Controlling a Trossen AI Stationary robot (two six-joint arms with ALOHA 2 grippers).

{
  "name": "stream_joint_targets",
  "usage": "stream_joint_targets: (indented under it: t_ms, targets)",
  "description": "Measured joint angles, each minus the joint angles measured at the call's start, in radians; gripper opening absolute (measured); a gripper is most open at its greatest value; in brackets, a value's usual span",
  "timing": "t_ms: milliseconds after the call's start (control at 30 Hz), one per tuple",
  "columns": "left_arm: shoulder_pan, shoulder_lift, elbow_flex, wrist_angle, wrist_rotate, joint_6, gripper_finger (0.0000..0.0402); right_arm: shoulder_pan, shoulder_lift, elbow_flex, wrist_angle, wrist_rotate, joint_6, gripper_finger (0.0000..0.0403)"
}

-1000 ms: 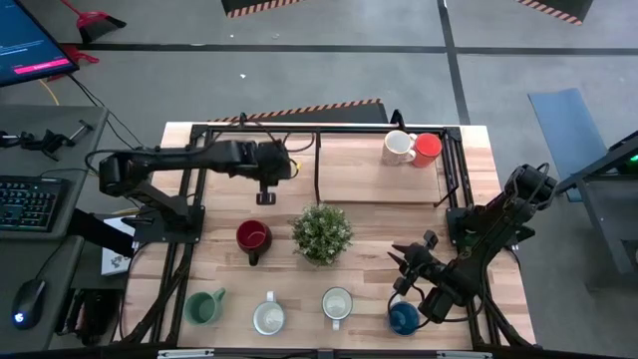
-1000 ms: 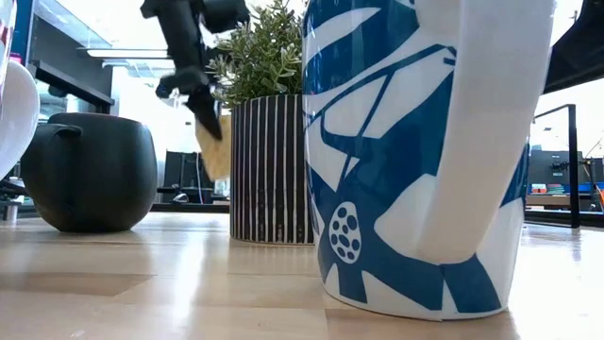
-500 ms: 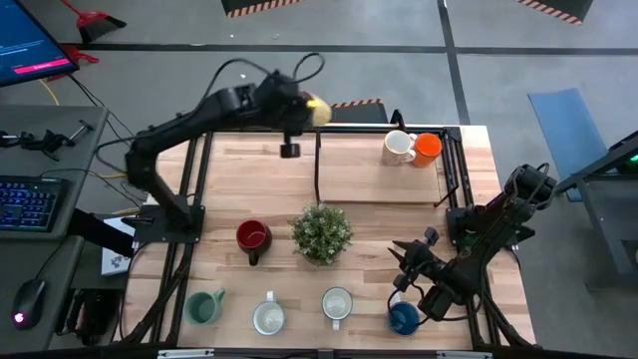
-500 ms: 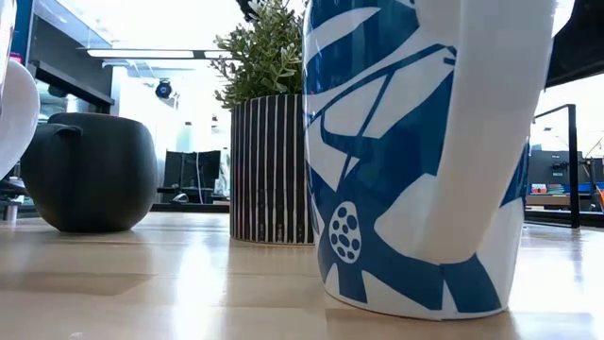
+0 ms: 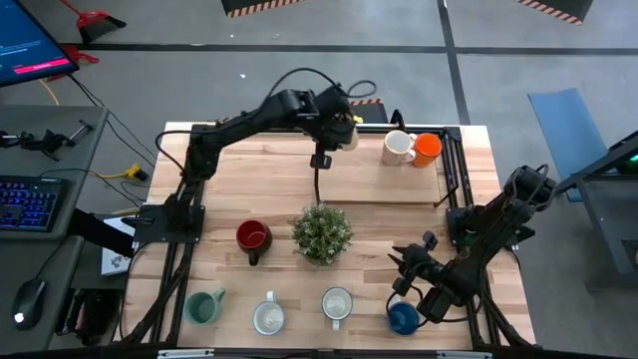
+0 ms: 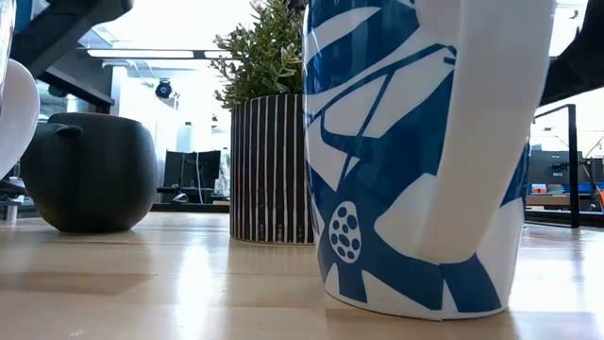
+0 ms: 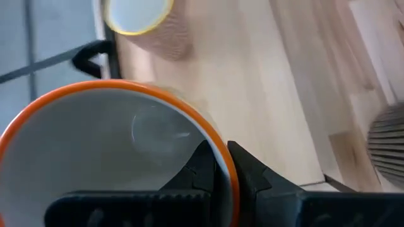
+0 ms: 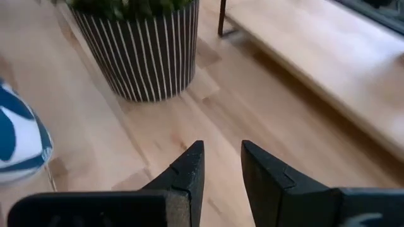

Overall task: Place coffee mugs
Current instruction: Put the yellow patterned mug on the shelf

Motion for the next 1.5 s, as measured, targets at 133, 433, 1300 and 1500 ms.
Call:
stream_joint_targets:
  t_ms: [133,433,1300,1500]
  targets:
    - [0.002,0.020,-0.001,-0.019,0.026,-0.007,0.0009,0.000,0.046,0.000,0.000,-0.064,0.065,0.0083]
    - [0.009,0.015,0.000,-0.038,0.098,-0.034,0.0009,0.003,0.099,0.000,-0.013,-0.031,0.088,0.0083]
    - [0.001,0.187,0.000,0.004,0.072,-0.082,0.0009,0.003,0.099,0.000,-0.008,-0.035,0.090,0.0083]
    - [0.008,0.187,0.000,0.019,0.014,-0.086,0.0009,0.003,0.099,0.000,-0.008,-0.037,0.090,0.0083]
